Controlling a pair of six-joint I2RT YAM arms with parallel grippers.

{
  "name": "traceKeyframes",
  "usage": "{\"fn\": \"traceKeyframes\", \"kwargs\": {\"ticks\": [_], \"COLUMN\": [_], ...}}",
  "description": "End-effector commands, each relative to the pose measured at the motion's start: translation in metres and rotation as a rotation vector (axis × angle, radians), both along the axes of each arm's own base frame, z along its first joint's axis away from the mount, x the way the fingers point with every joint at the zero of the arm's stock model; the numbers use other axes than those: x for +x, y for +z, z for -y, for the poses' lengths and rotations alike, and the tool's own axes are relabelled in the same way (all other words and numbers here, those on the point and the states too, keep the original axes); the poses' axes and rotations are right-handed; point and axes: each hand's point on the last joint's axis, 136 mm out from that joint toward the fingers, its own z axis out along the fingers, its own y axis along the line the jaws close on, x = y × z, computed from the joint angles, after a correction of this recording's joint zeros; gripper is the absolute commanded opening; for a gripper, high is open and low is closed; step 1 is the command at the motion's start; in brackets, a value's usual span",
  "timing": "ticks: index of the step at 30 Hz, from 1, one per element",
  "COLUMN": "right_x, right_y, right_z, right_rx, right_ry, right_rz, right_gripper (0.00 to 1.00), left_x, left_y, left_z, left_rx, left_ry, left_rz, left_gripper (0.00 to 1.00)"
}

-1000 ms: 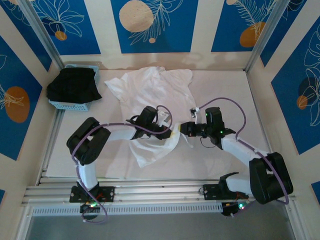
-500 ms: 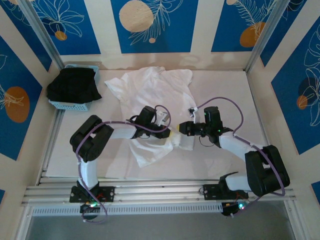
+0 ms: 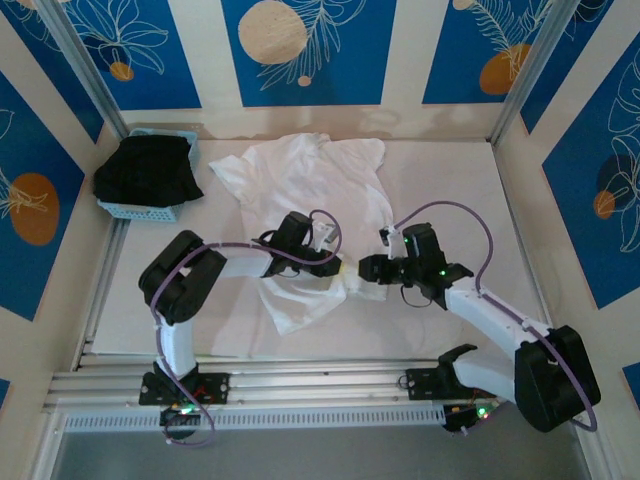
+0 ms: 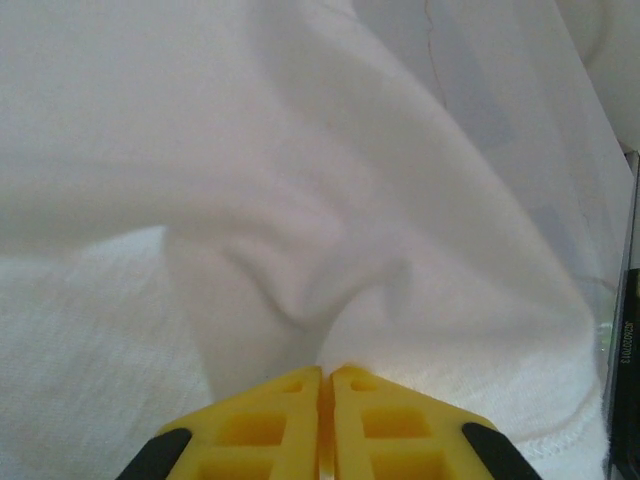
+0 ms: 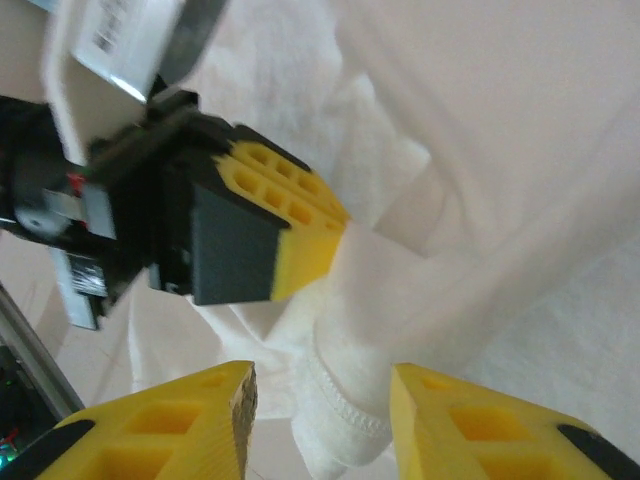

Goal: Fold the inside-out t-shirt

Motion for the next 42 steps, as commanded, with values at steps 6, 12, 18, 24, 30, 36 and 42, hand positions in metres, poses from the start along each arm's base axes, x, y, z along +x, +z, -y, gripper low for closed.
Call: {"fn": "traceKeyframes", "kwargs": {"ticks": [6,12,18,24,30,36,42], "right_x": [-0.011,-0.001,0.001,0.004,0.017,0.037,0.058], "right_y": [-0.036,-0.029,0.001,0.02,0.023,0.013,0.002], "right_z": [-0.004,0.002,0.001,-0.001,0.001,-0.013,-0.014], "right_rx": [-0.058,-0.123,-0.117,-0.132,-0.2,-0.159,-0.097], "right_ry": [0.014,-0.005,0.021,0.047,0.041,0.055,0.055], "right_rz": [-0.088,-0.05,0.003,0.013,-0.02,-0.097,-0.183], "right_gripper": [0.4,0.17,0.08,0.1,0.09,0.08,0.08], "left_x": [0.0,-0.004,-0.003,0.002,0.016,0.018,-0.028], "left_y": [0.023,0.027,0.035,0.046,0.039,0.021,0.034], "left_z": [-0.002,-0.008,-0.023,-0.038,-0.067,-0.093,-0.052], "left_rx": [-0.036,-0.012,0.057,0.125,0.301,0.457,0.267], "left_ry": [-0.01,-0.011,0.002,0.033,0.13,0.199,0.052], "left_rz": [0.025,0.046,0.111,0.186,0.256,0.271,0.282], "left_gripper": [0.1,0.1,0.09,0.06,0.15,0.28,0.48]}}
